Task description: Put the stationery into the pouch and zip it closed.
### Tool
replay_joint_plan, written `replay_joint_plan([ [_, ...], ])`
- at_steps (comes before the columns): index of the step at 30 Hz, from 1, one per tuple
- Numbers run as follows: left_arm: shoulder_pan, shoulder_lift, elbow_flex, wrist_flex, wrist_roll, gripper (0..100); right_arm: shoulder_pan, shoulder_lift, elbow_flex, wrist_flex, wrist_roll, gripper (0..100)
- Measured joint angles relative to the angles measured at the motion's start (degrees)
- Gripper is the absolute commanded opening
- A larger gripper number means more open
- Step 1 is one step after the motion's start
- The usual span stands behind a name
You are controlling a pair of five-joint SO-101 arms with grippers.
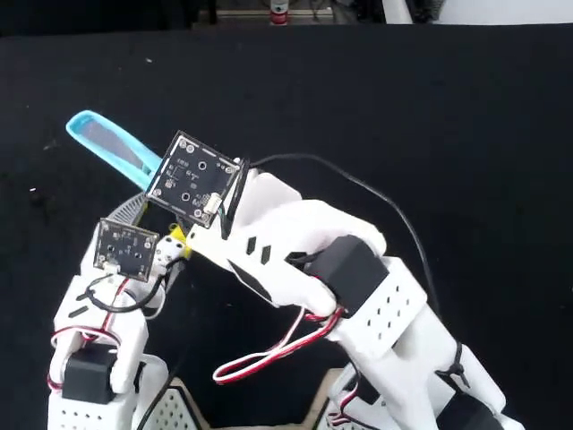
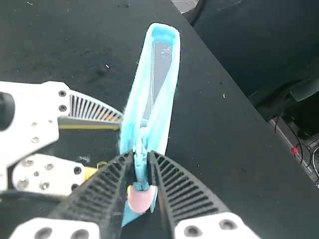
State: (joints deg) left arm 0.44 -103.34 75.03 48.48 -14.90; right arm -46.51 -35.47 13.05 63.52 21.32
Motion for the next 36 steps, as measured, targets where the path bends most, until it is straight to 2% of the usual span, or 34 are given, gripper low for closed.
replay_joint_plan([
  [4,-3.4,0.5,-2.1,0.0,-0.8,24,0.0,0.0,0.0,-0.4,-0.2,1.1],
  [13,-5.8,0.4,-3.1,0.2,-0.7,24,0.0,2.9,-0.3,-3.0,-0.2,1.1],
  [19,-7.6,0.0,-5.1,5.1,3.6,24,-0.2,3.3,-2.1,-3.0,-0.1,1.1],
  [26,-7.6,-0.1,-11.6,14.4,11.2,25,-0.3,3.3,-2.2,-3.0,-0.1,1.1],
  [32,-7.5,-0.1,-12.7,15.0,12.3,24,-0.3,3.3,-2.2,-3.0,0.0,1.1],
  [36,-3.4,-0.2,-12.8,15.8,12.7,25,-0.3,3.3,-2.2,-3.0,0.0,1.1],
])
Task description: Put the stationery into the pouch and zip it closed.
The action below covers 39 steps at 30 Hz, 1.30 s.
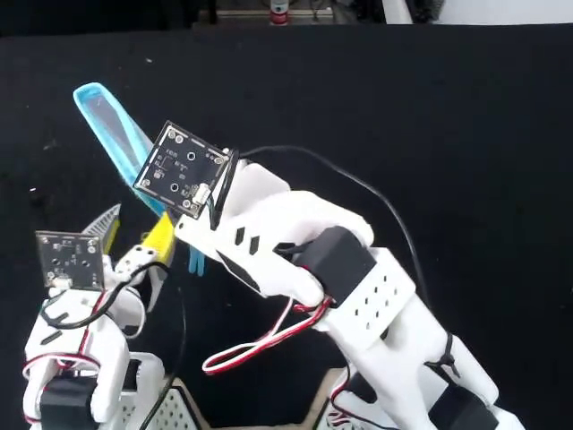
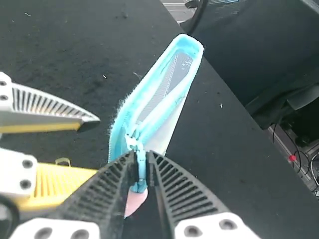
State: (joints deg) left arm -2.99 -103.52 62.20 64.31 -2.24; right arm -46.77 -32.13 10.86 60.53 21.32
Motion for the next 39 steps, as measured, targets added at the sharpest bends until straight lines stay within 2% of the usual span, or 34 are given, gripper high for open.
replay_joint_plan([
  [6,2.3,0.0,0.2,-2.3,4.1,25,0.0,0.0,0.0,0.0,0.0,1.1],
  [15,2.3,0.7,14.7,-17.9,4.3,24,0.0,0.0,0.0,3.0,0.0,1.1],
  [18,2.3,0.5,15.3,-19.8,4.3,23,0.0,0.0,0.0,3.1,0.0,1.1],
  [23,4.0,0.6,15.3,-20.0,4.4,2,0.0,0.0,-0.8,3.1,0.0,1.1],
  [24,4.7,0.6,15.3,-20.0,4.5,5,0.0,0.0,-1.2,3.1,0.0,1.1],
  [31,7.2,0.6,14.7,-18.9,-0.4,3,3.7,-0.7,-1.5,3.1,0.0,1.1],
  [39,7.3,0.8,6.9,-10.5,-6.2,3,4.7,-5.9,-1.2,3.1,0.0,1.1],
])
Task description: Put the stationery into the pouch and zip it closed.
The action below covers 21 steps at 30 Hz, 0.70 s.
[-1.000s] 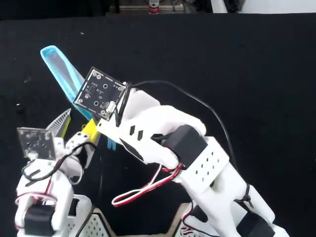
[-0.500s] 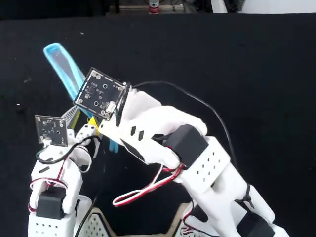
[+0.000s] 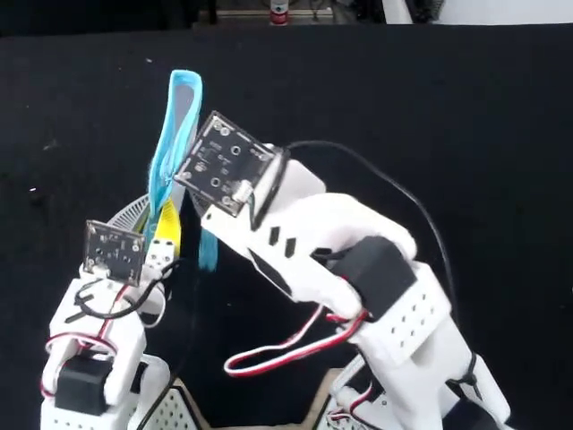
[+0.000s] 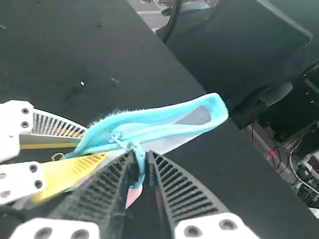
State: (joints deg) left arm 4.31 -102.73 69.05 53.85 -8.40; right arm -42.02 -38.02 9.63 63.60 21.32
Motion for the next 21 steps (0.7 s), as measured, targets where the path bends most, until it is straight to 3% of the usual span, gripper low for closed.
replay_joint_plan([
  [9,-0.2,-0.7,-3.2,8.4,-0.2,3,3.2,-0.4,0.5,-0.5,0.0,1.1],
  [18,-0.2,-0.8,-3.8,9.6,-0.1,3,5.1,-1.1,4.7,-2.1,-0.1,1.4],
  [21,-0.2,-0.8,-3.8,9.6,-0.2,3,3.5,-2.2,5.0,0.8,-1.3,8.3],
])
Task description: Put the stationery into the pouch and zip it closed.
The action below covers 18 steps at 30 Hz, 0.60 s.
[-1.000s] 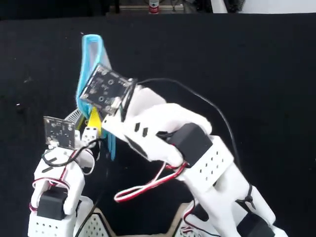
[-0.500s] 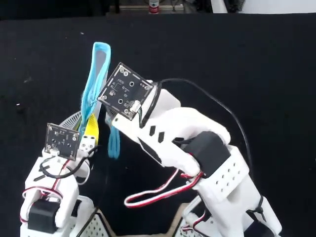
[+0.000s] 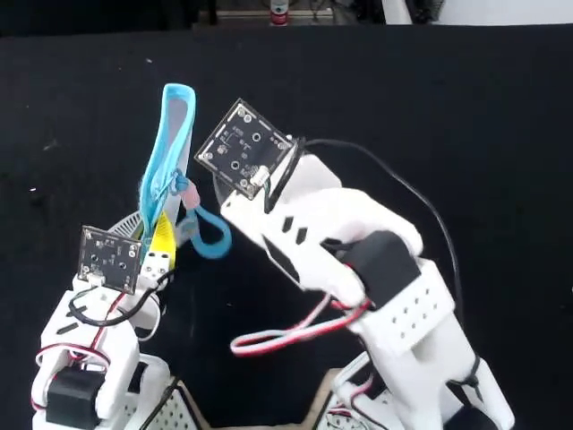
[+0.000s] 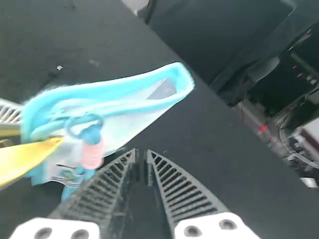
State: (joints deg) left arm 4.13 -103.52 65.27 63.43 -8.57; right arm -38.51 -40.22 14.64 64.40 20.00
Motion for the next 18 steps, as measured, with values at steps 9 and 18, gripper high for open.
replay_joint_plan([
  [9,0.0,0.0,0.0,0.1,0.1,3,-5.5,-2.4,9.6,-5.5,-5.2,16.6],
  [18,0.0,0.0,0.0,0.1,0.1,3,-9.6,-2.5,16.5,-18.1,-5.2,16.9],
])
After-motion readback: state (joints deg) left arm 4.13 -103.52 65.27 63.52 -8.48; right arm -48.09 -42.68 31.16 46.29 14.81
